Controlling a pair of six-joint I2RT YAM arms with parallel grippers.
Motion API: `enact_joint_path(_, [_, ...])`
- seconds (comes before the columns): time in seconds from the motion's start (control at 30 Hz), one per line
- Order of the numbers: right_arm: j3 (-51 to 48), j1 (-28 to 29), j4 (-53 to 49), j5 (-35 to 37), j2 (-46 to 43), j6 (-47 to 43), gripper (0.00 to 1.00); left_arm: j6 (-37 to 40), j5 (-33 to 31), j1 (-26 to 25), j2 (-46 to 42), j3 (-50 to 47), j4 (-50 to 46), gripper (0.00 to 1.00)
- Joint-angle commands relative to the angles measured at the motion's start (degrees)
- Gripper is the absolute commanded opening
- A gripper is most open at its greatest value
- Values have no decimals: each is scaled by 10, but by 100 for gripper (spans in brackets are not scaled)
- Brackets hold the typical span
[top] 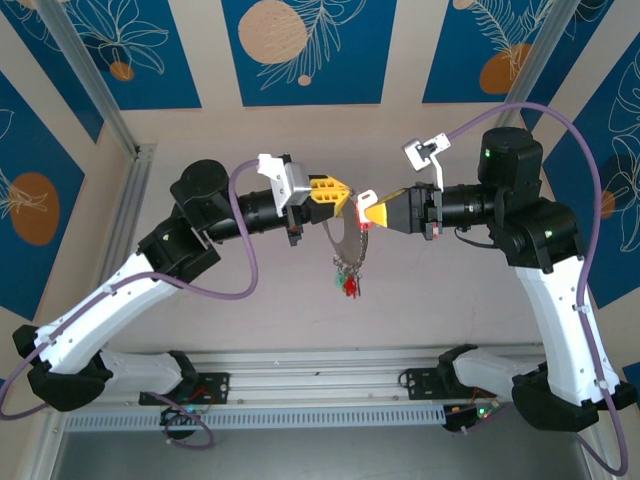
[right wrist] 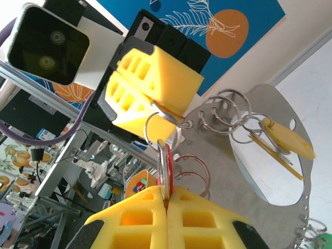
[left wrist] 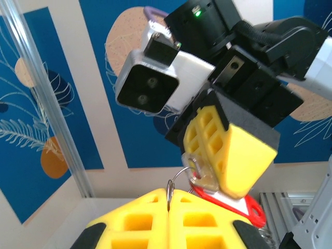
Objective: Put the keys on the keyring
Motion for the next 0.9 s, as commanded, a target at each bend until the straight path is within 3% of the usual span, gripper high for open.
enact_joint_path(0.0, [-11,-2,-8,-22,-4,0,0,-12,20,9,-34,-5,98,0])
enact_joint_path(0.33, [-57,-58,28,-45,-18,60,0,-3,47,9,-50,-16,111,0])
enact_joint_path(0.87, [-54,-61,-5,-51,3,83,3,-4,68,8,-82,-54,150,0])
